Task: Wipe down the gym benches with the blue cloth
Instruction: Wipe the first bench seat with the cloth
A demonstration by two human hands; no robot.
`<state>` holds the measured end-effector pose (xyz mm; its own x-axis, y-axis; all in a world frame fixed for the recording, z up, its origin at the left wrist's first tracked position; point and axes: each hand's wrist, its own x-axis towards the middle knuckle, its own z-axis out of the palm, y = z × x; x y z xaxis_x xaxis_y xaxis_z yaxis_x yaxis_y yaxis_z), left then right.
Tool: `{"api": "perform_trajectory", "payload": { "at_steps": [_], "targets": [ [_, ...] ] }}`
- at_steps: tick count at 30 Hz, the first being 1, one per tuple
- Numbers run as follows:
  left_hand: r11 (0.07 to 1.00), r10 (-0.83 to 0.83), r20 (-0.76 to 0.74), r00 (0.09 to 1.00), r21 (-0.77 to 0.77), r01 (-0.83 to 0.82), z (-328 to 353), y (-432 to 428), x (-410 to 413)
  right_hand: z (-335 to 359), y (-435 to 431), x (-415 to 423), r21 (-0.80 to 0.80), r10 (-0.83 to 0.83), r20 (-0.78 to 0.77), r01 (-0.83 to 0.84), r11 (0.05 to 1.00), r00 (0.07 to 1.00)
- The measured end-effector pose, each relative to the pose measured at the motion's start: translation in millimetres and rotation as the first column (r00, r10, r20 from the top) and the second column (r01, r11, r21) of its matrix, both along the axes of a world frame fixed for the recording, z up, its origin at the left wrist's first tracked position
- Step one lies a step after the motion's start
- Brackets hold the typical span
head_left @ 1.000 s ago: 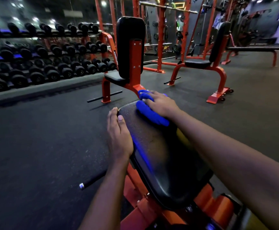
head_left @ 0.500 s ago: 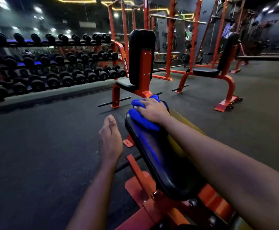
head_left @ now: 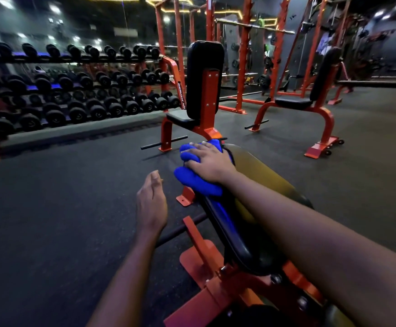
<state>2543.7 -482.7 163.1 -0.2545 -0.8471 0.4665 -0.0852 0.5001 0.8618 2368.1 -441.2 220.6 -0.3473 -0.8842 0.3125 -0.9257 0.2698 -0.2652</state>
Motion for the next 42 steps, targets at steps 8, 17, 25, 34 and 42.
{"api": "perform_trajectory", "payload": {
  "at_steps": [8,17,25,34,42],
  "targets": [
    [0.998,-0.035,0.002,0.999,0.049,0.035,21.2,0.6,-11.7,-37.0,86.2,36.3,0.014,0.294,-0.192,-0.297,0.955,0.936],
    [0.989,-0.140,0.001,0.990,0.056,0.140,22.3,-4.2,-30.4,-12.7,36.7,-9.8,-0.066,-0.041,0.080,0.047,0.997,0.996],
    [0.952,-0.305,0.129,0.943,0.064,0.299,19.9,1.1,-29.5,-5.6,11.8,-43.6,-0.044,-0.488,0.275,0.517,0.855,0.829],
    [0.976,-0.218,0.031,0.976,0.016,0.217,28.5,1.0,8.8,-3.4,18.5,-2.2,-0.012,-0.081,0.078,0.082,0.997,0.994],
    [0.942,-0.335,0.132,0.933,0.075,0.327,31.3,11.3,-10.5,-35.8,112.3,23.8,-0.057,0.024,0.008,-0.023,0.998,1.000]
  ]
}}
